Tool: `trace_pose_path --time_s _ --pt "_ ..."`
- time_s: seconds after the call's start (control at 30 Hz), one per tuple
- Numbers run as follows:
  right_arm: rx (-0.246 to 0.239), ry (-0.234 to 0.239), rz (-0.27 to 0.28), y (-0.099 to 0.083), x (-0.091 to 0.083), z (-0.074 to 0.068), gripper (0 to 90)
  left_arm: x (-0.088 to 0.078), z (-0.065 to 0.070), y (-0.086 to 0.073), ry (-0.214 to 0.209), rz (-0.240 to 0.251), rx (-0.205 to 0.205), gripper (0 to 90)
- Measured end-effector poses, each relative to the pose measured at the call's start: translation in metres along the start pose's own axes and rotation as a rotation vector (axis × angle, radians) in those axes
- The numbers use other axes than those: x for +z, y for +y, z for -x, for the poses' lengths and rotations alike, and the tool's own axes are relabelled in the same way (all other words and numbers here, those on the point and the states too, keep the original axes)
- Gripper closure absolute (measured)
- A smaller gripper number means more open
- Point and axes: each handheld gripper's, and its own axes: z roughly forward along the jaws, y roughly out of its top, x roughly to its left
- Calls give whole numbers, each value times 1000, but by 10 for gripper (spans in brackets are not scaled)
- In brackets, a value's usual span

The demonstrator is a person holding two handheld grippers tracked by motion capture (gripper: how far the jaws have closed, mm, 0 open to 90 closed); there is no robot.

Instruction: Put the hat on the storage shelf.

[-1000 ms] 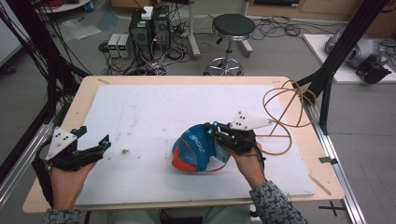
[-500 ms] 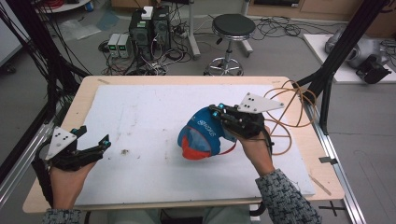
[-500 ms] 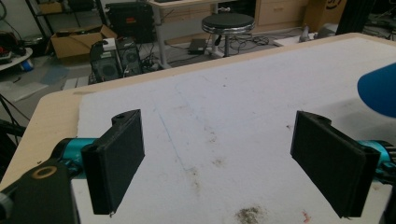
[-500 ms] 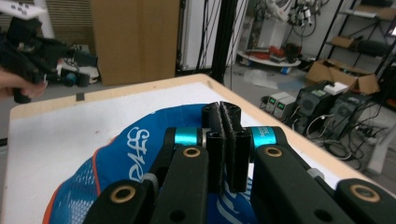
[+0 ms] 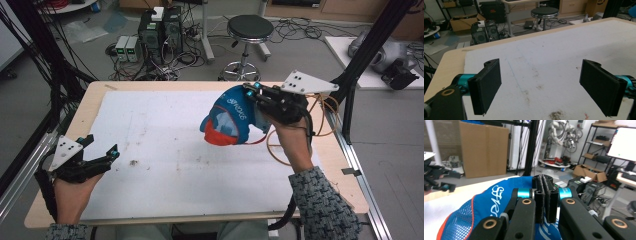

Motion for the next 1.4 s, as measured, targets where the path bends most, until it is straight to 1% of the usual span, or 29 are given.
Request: trace_pose_path --time_s 0.03,0.07,0.1,0.17,0.2,0.23,0.27,0.3,0.33,0.37,0.4,0.47,0.57,0.6,0.63,0.83,0.87,0.93,0.97,1.0,1.03,1.1,1.13,1.17,1.2,1.23,1.27,1.3,1.4 --pt "0 0 0 0 0 0 887 0 0 0 0 0 0 177" --pt "-3 -23 2 7 -4 5 886 0 0 0 0 -1 0 177" --pt "-14 -34 8 10 -6 9 886 0 0 0 -2 -3 0 177" --pt "-3 -39 6 13 -8 10 887 0 0 0 -2 -5 1 177" --pt "-27 -59 10 19 -11 15 886 1 0 0 -3 -5 2 177" --pt "-27 -59 10 19 -11 15 886 1 0 0 -3 -5 2 177" --pt "-46 -74 15 25 -15 19 886 1 0 0 -3 -4 2 177" --pt "-46 -74 15 25 -15 19 886 1 0 0 -3 -5 2 177" --pt "-44 -85 15 30 -18 24 886 1 0 0 -4 -4 1 177" --pt "-44 -85 15 30 -18 24 886 1 0 0 -3 -3 1 177" --pt "-41 -97 23 34 -21 29 886 1 0 0 -2 -3 1 177" --pt "-41 -103 25 36 -23 32 886 1 0 0 -4 -4 2 177" --pt "-42 -125 25 42 -30 39 886 1 0 0 -5 -6 3 177" --pt "-44 -136 34 46 -35 43 886 1 0 0 -5 -5 2 177" --pt "-44 -136 34 46 -35 43 886 1 0 0 -5 -6 1 177" --pt "-59 -181 30 56 -51 58 885 1 1 0 -7 -4 0 177" --pt "-53 -184 30 58 -53 60 886 1 2 0 -8 -6 2 177" --pt "-72 -214 30 63 -61 68 885 2 2 0 -10 -11 4 179" --pt "-72 -214 30 63 -61 68 885 3 3 -1 -11 -12 4 179" --pt "-81 -231 36 67 -64 74 886 3 3 -1 -13 -12 4 178" --pt "-81 -231 36 67 -64 74 886 4 3 -1 -14 -13 6 178" --pt "-83 -243 35 70 -68 80 885 4 4 -1 -16 -14 8 179" --pt "-88 -254 37 73 -71 86 885 4 4 -1 -16 -16 8 179" --pt "-88 -254 37 73 -71 86 885 4 4 -1 -17 -16 9 179" --pt "-89 -264 38 74 -73 91 885 4 4 -1 -17 -14 8 179" --pt "-89 -264 38 74 -73 91 885 4 4 -1 -15 -15 7 179" --pt "-91 -273 39 74 -77 95 885 4 3 -1 -15 -17 7 178" --pt "-91 -273 39 74 -77 95 885 3 3 -2 -15 -17 6 178" --pt "-83 -294 32 71 -83 102 885 3 3 -2 -16 -15 2 179"
